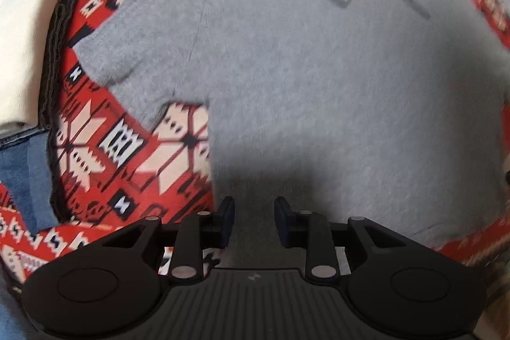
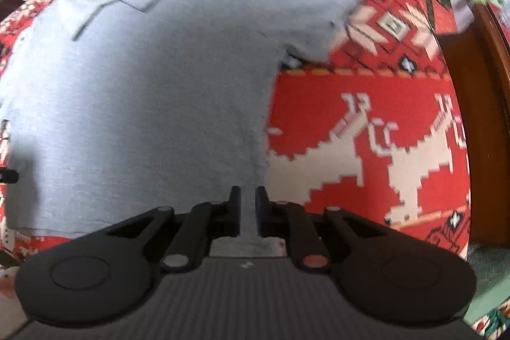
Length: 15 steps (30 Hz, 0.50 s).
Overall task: Fold clothes
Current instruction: 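Raise both open grippers and move back over the spread grey shirt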
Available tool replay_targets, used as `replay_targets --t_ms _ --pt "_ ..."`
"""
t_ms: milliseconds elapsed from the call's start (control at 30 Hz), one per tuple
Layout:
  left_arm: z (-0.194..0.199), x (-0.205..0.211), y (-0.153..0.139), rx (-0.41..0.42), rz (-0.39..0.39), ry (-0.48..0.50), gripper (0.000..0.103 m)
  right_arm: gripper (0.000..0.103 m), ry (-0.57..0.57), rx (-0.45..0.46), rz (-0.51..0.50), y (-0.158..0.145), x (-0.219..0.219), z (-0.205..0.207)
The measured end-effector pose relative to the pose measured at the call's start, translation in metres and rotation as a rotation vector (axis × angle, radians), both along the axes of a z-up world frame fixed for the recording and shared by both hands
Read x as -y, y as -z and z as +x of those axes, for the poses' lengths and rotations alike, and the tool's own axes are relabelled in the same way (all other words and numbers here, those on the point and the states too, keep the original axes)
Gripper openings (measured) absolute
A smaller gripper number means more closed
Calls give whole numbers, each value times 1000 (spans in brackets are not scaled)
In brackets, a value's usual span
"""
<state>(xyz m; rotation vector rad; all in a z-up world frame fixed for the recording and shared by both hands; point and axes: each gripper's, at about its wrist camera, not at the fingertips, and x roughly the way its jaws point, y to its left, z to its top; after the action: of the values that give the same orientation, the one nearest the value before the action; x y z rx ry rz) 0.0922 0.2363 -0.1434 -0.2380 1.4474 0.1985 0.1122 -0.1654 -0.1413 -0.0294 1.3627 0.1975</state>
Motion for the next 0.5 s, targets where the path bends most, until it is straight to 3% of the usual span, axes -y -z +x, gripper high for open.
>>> replay_targets --t_ms 233,367,500 --pt "8 14 -12 239 -14 37 28 12 -36 134 105 -11 -26 8" --pt "-9 26 -10 336 18 92 28 17 -25 213 183 -18 -22 1" --pt "-30 32 -2 403 28 121 28 21 -49 326 183 -15 -15 -26"
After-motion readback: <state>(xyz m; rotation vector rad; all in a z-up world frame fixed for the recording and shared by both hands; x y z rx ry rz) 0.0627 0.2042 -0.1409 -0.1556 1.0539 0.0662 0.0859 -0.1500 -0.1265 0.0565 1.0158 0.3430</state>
